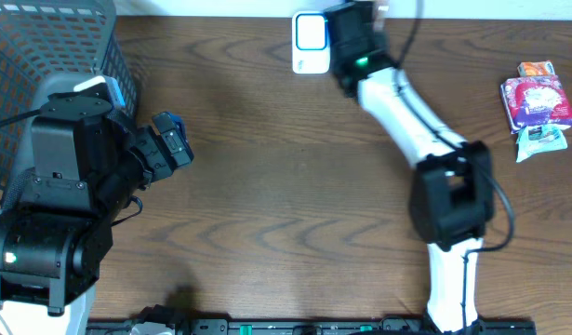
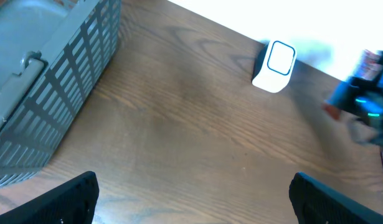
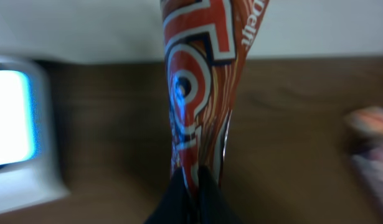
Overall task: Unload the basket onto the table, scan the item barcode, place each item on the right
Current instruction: 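Carry the candy bar right and drop it at the right edge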
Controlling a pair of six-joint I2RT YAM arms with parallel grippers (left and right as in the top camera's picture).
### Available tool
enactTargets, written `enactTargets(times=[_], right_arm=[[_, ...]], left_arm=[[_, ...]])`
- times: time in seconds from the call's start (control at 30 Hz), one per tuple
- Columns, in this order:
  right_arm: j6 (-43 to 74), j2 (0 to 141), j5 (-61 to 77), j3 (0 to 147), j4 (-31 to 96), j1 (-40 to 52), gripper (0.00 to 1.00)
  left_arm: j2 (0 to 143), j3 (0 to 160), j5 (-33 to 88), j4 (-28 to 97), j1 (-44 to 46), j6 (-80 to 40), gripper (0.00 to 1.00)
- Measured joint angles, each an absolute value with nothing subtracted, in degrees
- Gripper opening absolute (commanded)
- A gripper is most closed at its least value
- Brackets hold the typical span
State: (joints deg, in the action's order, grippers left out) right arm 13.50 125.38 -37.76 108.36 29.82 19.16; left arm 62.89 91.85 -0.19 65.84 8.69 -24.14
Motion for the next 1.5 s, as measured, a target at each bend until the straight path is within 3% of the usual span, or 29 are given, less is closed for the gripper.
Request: enactTargets(times=[0.27, 0.43, 0.7, 0.93, 1.03, 1.13, 1.23, 1.33, 1.5], right_arm=[[23.24, 120.84, -40.38, 108.57, 50.35, 2.46, 0.01], [33.54, 120.86, -34.85, 108.51, 59.75, -10.76, 0.02], [44.64, 120.86, -26.87, 106.45, 65.6, -25.06, 0.02], [47.13, 120.86, -23.35, 99.61, 58.39, -30.96, 0.05], [45.67, 120.86, -22.52, 97.14, 54.89, -31.64, 0.12], [44.47, 120.86, -22.04, 96.57, 53.89, -31.59, 0.29], [43.09, 120.86, -21.74, 96.57, 53.65, -31.59, 0.28], [41.08, 120.75, -21.28, 96.57, 53.76, -31.59, 0.4], [35.97, 116.77, -17.61, 96.44, 56.75, -31.59, 0.48]], left_arm=[[62.89, 91.85, -0.19, 65.84, 8.69, -24.14, 0.98], [62.89, 91.85, -0.19, 65.84, 8.69, -24.14, 0.98], [62.89, 91.85, -0.19, 65.84, 8.69, -24.14, 0.98], [62.89, 91.85, -0.19, 65.84, 8.69, -24.14, 0.98], [62.89, 91.85, -0.19, 65.84, 8.69, -24.14, 0.98], [62.89, 91.85, -0.19, 65.84, 8.69, -24.14, 0.98], [62.89, 91.85, -0.16, 65.84, 8.69, -24.14, 0.98], [62.89, 91.85, -0.19, 65.84, 8.69, -24.14, 0.98], [62.89, 91.85, -0.19, 65.84, 8.69, -24.14, 0.98]])
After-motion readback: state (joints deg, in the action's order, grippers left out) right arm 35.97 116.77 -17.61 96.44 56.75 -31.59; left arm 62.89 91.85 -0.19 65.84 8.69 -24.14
